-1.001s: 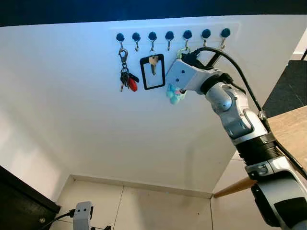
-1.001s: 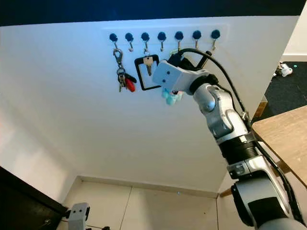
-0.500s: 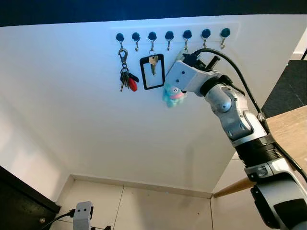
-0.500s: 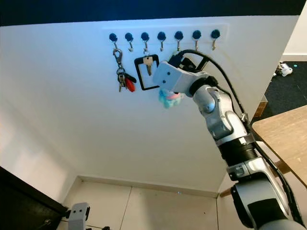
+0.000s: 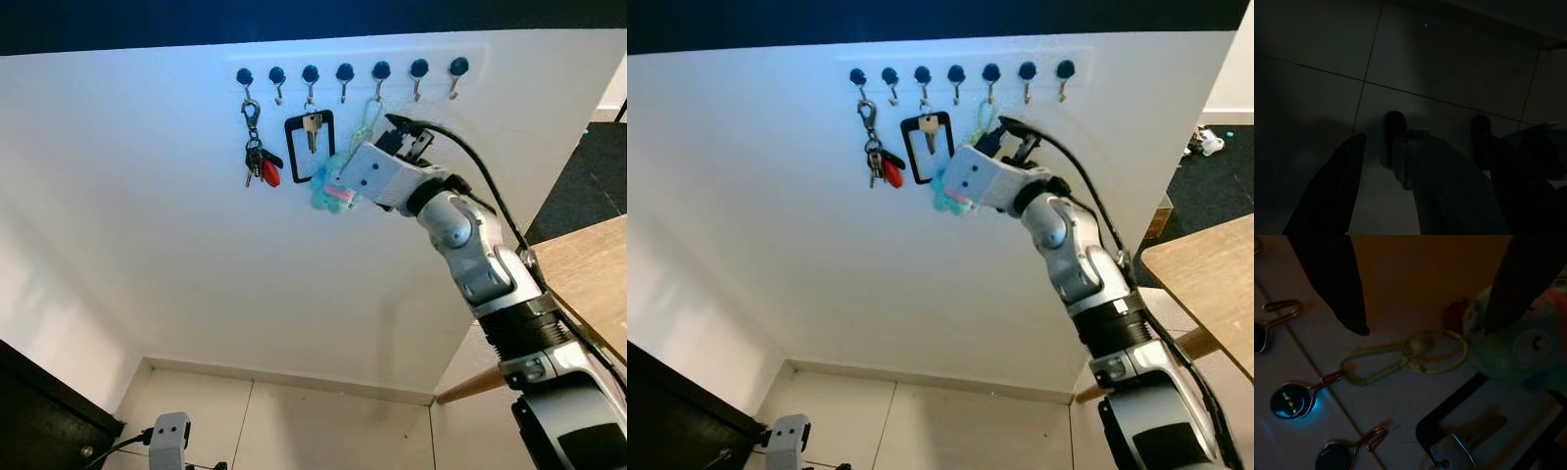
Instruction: Hang keys on a hook
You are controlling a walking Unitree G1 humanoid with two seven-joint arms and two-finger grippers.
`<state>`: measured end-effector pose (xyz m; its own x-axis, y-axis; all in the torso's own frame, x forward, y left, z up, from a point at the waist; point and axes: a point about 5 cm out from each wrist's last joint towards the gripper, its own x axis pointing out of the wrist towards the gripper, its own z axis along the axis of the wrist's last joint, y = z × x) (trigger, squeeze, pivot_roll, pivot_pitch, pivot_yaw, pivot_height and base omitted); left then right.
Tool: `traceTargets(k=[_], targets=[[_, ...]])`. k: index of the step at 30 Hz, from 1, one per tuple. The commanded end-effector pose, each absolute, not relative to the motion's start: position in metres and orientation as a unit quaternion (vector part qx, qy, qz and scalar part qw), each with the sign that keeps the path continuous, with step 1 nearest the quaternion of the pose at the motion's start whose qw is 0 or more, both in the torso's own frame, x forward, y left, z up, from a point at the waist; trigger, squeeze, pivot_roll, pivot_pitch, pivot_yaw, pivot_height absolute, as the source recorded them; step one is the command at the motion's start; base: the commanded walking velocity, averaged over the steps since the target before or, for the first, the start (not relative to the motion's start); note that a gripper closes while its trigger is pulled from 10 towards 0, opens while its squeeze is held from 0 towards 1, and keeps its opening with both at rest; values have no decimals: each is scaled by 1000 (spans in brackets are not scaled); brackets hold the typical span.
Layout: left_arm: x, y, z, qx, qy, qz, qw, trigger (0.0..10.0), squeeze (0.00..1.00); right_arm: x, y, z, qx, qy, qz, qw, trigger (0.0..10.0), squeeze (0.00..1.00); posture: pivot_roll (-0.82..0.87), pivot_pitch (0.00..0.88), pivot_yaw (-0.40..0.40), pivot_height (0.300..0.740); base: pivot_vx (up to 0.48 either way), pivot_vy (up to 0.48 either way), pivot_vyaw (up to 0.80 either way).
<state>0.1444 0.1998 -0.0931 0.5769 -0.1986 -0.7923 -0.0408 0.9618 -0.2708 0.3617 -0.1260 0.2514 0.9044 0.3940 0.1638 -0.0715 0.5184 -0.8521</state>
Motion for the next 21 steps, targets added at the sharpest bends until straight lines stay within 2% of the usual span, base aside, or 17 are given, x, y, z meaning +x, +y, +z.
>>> traceTargets(k=[1, 10, 18, 19, 20, 21], targets=[[139, 201, -95, -128, 465, -45, 875, 10000, 0, 360, -123, 245, -459, -161, 150, 861, 10000, 1000, -136, 54, 96, 740, 0, 0, 0], [140, 201, -95, -127, 464, -46, 875, 10000, 0, 356, -121, 234, -407, -141, 168, 886, 10000, 1000, -134, 54, 97, 740, 0, 0, 0], [139, 201, -95, -126, 465, -46, 875, 10000, 0, 349, -121, 191, -343, -60, 216, 912, 10000, 1000, -134, 54, 97, 740, 0, 0, 0], [139, 201, -95, -126, 465, -46, 875, 10000, 0, 347, -121, 182, -336, -44, 225, 913, 10000, 675, -134, 54, 97, 740, 0, 0, 0], [139, 201, -95, -126, 465, -47, 875, 10000, 0, 345, -122, 175, -329, -30, 232, 915, 10000, 506, -134, 54, 97, 740, 0, 0, 0], [139, 201, -95, -126, 465, -47, 875, 10000, 0, 345, -122, 175, -329, -30, 232, 915, 10000, 506, -134, 54, 97, 740, 0, 0, 0]])
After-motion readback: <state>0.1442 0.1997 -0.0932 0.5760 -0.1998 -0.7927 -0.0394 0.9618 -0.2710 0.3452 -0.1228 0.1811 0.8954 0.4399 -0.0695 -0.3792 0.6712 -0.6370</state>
